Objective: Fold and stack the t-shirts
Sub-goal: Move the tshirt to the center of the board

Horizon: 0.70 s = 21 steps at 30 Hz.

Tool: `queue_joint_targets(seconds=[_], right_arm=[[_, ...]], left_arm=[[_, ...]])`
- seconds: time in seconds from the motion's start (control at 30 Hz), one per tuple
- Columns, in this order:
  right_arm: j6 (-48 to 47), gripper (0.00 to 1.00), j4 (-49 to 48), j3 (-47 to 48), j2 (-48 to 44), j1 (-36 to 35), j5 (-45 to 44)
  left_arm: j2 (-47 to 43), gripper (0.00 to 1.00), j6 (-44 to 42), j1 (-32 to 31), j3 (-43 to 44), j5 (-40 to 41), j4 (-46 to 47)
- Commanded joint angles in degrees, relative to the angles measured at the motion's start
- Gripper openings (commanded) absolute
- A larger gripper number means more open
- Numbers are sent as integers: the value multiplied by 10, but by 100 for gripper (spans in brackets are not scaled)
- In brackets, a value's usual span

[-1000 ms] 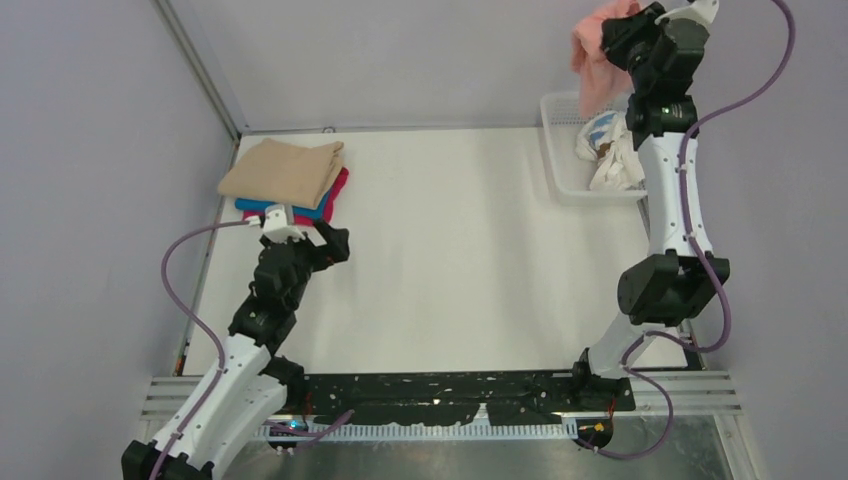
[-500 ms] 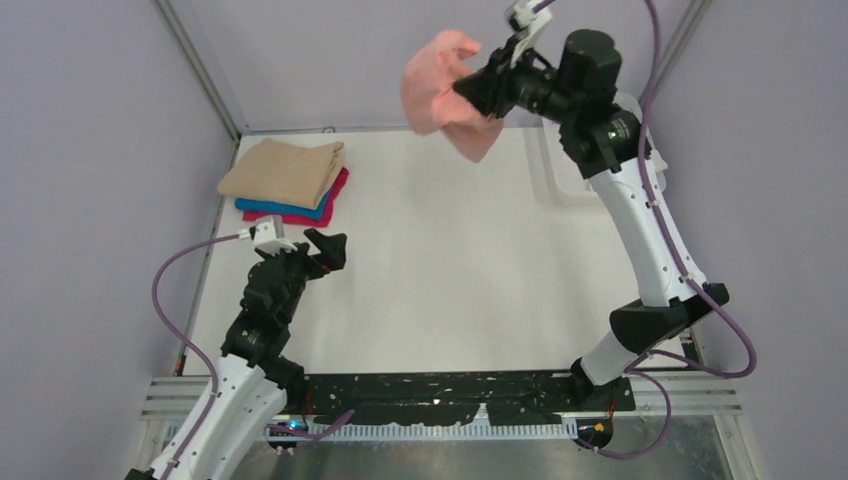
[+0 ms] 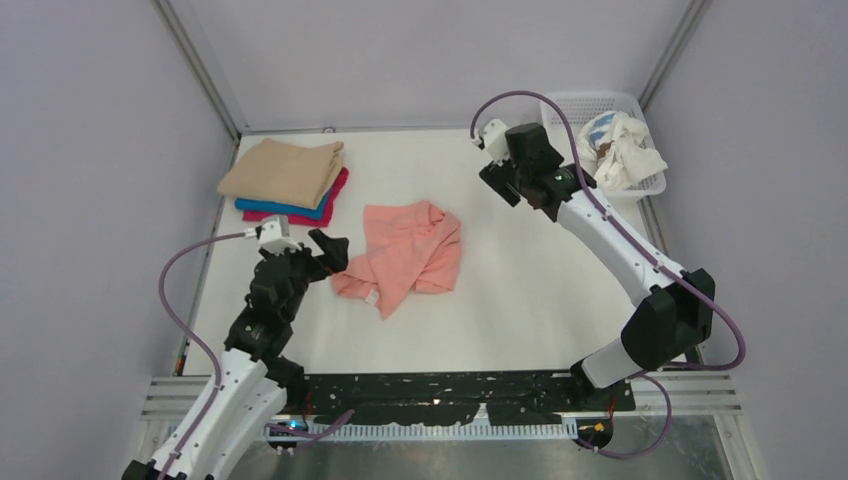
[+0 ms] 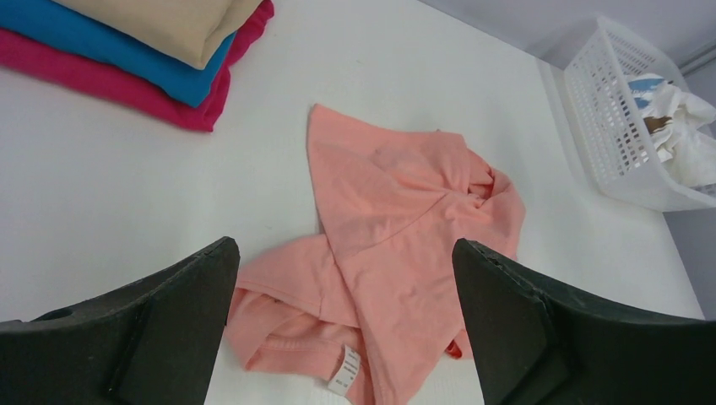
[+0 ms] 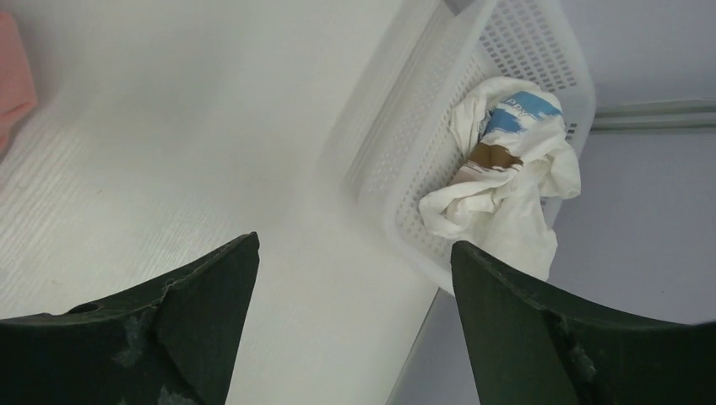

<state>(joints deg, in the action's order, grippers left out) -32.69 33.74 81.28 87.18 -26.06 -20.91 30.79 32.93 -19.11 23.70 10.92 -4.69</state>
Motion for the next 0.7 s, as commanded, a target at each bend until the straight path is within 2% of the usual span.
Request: queue_joint_targets(seconds=[0.0, 0.23, 0.3, 0.33, 0.43, 0.53, 0.67], right_arm=[[30, 90, -120, -19, -57, -8, 18], [221, 99, -229, -122, -111, -8, 153], [289, 99, -262, -140, -111, -9, 225], [328, 100, -276, -141, -106, -9, 291], [382, 100, -300, -130, -59, -30, 392], [417, 100, -278, -66, 21, -49, 376], [448, 100, -238, 19, 126, -62, 347]], left_arm=[[20, 100, 15, 2, 21, 10, -19], [47, 100, 66, 2, 48, 53, -166], [57, 100, 83, 2, 50, 60, -194], [61, 100, 90, 2, 47, 60, -200], [83, 100, 98, 3, 39, 49, -192], [136, 100, 105, 12, 52, 35, -205], [236, 90, 110, 45, 75, -34, -193]])
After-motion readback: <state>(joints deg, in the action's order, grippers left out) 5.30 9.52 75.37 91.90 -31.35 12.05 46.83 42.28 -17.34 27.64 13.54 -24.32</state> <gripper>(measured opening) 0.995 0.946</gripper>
